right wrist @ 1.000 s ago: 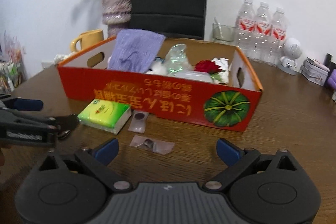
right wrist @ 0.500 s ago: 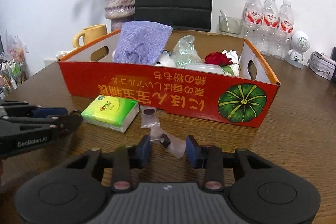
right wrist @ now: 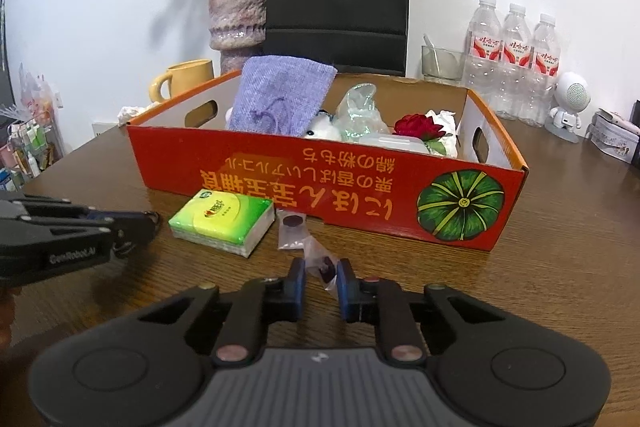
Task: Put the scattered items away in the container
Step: 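Grasp another carabiner with the left gripper while the right grasps a wrapper, then release the carabiner and wrapper into the box from both grippers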
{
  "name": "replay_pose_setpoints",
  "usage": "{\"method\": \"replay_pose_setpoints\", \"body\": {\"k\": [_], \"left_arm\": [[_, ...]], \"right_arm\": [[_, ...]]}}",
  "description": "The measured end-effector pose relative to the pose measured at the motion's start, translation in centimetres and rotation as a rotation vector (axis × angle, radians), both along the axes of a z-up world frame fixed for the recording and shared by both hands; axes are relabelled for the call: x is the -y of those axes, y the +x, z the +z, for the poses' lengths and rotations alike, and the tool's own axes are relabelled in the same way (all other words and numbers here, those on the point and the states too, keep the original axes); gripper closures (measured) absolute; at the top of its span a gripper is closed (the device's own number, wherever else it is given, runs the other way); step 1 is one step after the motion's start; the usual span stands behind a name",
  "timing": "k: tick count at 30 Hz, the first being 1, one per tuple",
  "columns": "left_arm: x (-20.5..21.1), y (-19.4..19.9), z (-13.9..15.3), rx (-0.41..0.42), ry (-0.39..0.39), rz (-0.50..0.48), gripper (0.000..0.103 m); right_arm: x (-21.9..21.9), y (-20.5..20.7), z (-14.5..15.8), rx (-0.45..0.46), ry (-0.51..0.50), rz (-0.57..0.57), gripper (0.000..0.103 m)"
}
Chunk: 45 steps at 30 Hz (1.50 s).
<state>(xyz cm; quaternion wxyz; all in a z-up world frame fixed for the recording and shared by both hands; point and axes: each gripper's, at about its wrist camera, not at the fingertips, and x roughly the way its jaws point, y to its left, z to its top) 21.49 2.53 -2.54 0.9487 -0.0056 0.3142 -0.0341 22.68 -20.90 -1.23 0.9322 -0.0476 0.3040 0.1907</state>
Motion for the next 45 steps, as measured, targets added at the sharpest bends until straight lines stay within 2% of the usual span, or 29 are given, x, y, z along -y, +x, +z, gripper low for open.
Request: {"method": "replay_pose_setpoints", "body": {"k": [16, 22, 27, 30, 33, 37, 42, 43, 45], "left_arm": [[-0.1, -1.7, 1.8, 0.107, -0.025, 0.0, 0.098], [0.2, -2.4, 4.2, 0.17, -0.039, -0.028, 0.098], [-0.1, -2.0, 8.0, 0.252, -0.065, -0.068, 0.098], [0.3, -0.5, 10.3, 0.307, -0.039, -0.073, 0.098], [0.7, 2.2, 11.2, 0.321, -0.041, -0.064, 0.098], [0.7, 6.4, 9.9, 0.291, -0.065, -0.029, 0.098], [0.5, 11.0, 7.5, 0.193, -0.092, -0.044, 0.098], [0.3, 11.6, 7.1, 0.179, -0.096, -0.044, 0.095], [0.0, 12.4, 6.6, 0.159, -0.101, -0.022, 0.054]], "right_arm": [[0.6, -0.9, 1.0, 0.038, 0.039, 0.001, 0.095], [1.4, -1.1, 2.4, 0.069, 0.077, -0.001, 0.095], [2.2, -0.7, 5.1, 0.123, 0.117, 0.004, 0.095], [2.5, 0.7, 6.9, 0.164, 0.112, -0.006, 0.095], [2.5, 3.0, 8.0, 0.185, 0.103, -0.023, 0.095], [2.5, 7.0, 7.8, 0.161, 0.115, -0.05, 0.095], [1.6, 11.4, 5.7, 0.103, 0.09, -0.047, 0.094], [1.3, 12.1, 5.3, 0.09, 0.079, -0.045, 0.091], [1.0, 13.2, 4.7, 0.069, 0.066, -0.054, 0.068]]}}
